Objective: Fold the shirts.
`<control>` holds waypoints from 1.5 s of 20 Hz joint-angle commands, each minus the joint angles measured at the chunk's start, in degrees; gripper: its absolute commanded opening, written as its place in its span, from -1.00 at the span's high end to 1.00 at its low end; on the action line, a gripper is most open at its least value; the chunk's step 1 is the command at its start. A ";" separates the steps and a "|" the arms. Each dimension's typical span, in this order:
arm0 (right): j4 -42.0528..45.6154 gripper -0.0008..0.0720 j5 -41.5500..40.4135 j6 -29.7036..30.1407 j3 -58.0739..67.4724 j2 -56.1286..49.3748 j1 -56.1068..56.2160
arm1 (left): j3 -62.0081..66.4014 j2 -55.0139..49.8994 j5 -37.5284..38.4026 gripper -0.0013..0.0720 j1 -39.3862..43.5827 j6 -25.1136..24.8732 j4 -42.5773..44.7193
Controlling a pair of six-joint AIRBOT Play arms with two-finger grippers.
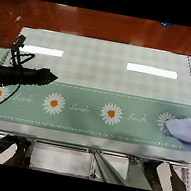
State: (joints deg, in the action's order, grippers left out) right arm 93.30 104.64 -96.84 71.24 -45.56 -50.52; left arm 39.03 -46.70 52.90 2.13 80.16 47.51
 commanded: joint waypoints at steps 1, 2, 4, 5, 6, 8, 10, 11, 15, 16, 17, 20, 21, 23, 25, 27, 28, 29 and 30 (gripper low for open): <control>10.73 0.90 0.87 0.50 -11.37 5.70 -8.39 | -0.02 -0.04 0.02 0.91 0.04 -0.04 0.04; 10.45 0.90 -0.15 0.90 -13.88 6.43 -8.70 | -0.02 -0.04 0.02 0.91 0.04 -0.04 0.07; 14.84 0.37 -0.44 -0.33 -17.77 6.80 -8.70 | -0.02 -0.04 0.00 0.91 0.04 -0.07 0.07; 16.24 -0.18 -0.35 -0.55 -19.08 6.80 -8.70 | -0.02 -0.04 0.00 0.91 0.04 -0.42 0.07; 16.90 -0.15 -0.57 -0.61 -19.82 6.80 -8.70 | -0.02 -0.04 -0.02 0.91 0.04 -1.11 0.04; 17.33 -0.15 -3.02 -0.59 -19.87 6.78 -8.70 | 0.00 -0.26 -1.16 0.91 0.04 -1.33 0.04; 15.89 -0.15 -7.06 -0.61 -18.88 6.36 -8.66 | 0.39 -1.27 -4.07 0.91 -0.07 -1.64 0.07; 12.74 -0.13 -9.44 -0.57 -17.20 5.38 -8.66 | 1.51 -2.16 -4.90 0.91 -0.50 -1.75 0.07; -25.03 0.90 -22.73 8.15 -5.64 -1.77 -6.08 | 15.72 -8.04 -2.03 0.91 -3.17 -1.73 0.04; -33.29 0.90 -27.19 9.53 -2.99 -3.67 -1.86 | 20.74 -9.70 -0.85 0.91 -2.71 -1.73 0.02; -38.42 0.90 -31.98 11.17 -0.31 -5.62 4.90 | 26.67 -11.85 0.55 0.91 -1.62 -1.75 0.09; -35.52 0.90 -38.77 11.69 5.25 -11.67 31.15 | 42.77 -19.28 5.25 0.91 4.44 -0.31 6.12; -31.36 0.90 -39.78 11.63 5.97 -14.10 40.15 | 45.99 -21.38 7.37 0.91 6.91 1.81 10.88; -19.56 0.90 -40.65 9.73 6.01 -19.54 53.18 | 46.73 -23.89 10.64 0.91 11.63 5.86 23.21; -8.09 0.90 -40.13 4.63 6.01 -25.79 58.97 | 41.79 -25.11 11.23 0.91 13.35 12.63 33.70; -4.90 0.90 -37.68 1.42 6.01 -30.84 58.45 | 36.39 -25.86 11.06 0.91 11.58 15.50 35.17; -4.87 0.90 -35.95 1.29 6.01 -32.48 57.42 | 34.69 -25.94 10.64 0.91 10.56 15.80 34.99; -4.85 0.90 -34.60 1.27 6.01 -33.31 56.76 | 33.97 -25.97 10.64 0.91 9.86 15.76 35.04; -4.81 0.90 -34.23 1.29 6.01 -33.57 56.26 | 33.90 -26.01 10.69 0.91 9.31 15.74 35.04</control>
State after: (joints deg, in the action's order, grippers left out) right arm 84.23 68.12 -93.38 76.99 -75.07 4.36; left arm 75.33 -71.81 63.02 12.36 93.03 78.06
